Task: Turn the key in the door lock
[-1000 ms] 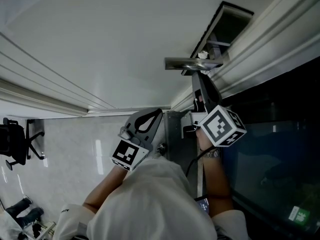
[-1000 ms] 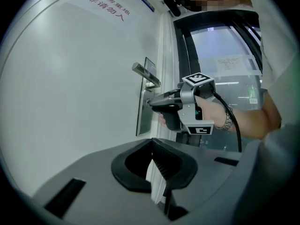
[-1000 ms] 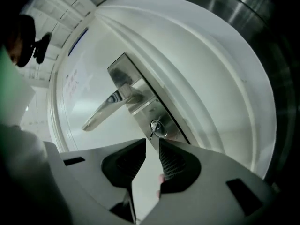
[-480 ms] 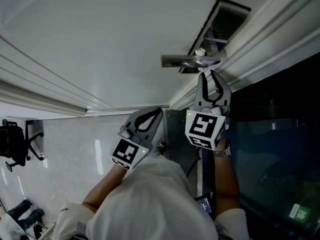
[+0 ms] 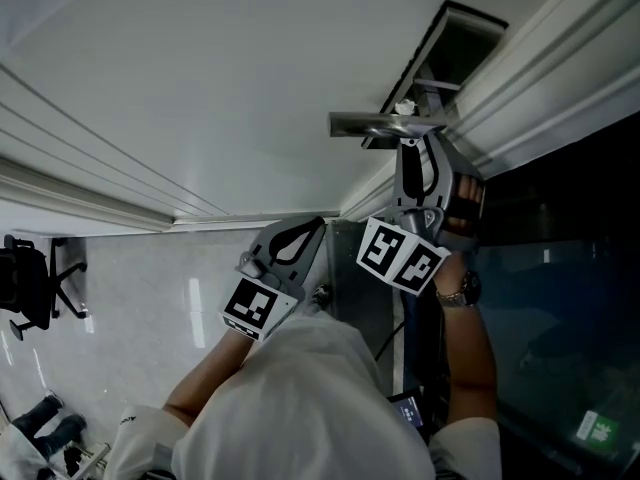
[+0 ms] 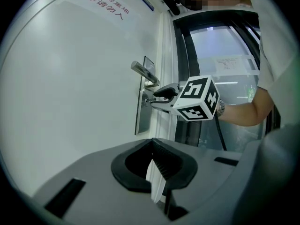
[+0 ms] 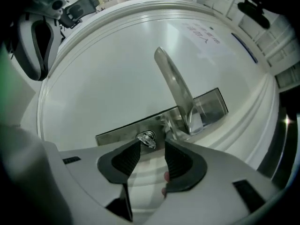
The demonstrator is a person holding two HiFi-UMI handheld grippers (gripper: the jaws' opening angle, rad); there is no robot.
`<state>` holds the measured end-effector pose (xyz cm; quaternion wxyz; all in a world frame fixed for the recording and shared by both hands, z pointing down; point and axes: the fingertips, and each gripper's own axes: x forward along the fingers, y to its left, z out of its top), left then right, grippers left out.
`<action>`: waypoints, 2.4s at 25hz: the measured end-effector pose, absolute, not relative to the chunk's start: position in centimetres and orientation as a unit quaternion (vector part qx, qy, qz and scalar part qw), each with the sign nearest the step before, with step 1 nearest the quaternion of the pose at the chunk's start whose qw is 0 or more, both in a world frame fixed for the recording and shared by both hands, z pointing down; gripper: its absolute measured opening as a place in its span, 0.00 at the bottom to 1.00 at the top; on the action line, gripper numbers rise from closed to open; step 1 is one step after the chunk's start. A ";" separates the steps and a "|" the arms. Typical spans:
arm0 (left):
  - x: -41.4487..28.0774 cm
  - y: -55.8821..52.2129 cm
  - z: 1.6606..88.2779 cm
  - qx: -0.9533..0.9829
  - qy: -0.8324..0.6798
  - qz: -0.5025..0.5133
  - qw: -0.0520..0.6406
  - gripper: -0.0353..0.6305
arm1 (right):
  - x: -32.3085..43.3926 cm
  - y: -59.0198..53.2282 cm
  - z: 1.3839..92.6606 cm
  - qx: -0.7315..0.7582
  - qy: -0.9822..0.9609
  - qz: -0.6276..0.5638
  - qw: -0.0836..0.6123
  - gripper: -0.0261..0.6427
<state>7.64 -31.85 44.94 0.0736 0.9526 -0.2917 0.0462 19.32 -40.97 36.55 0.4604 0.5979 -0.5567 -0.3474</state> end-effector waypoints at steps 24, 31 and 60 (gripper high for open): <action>7.5 -32.7 45.5 0.950 -0.297 0.049 0.084 0.06 | 18.7 -42.3 36.5 0.661 -0.605 -0.271 0.352 0.22; 7.5 -33.0 45.6 0.949 -0.299 0.047 0.086 0.06 | 18.7 -42.4 36.3 0.670 -0.648 -0.205 0.298 0.22; 7.0 -32.1 45.4 0.951 -0.295 0.045 0.084 0.06 | 19.2 -41.3 37.3 0.527 -0.500 -0.439 0.529 0.24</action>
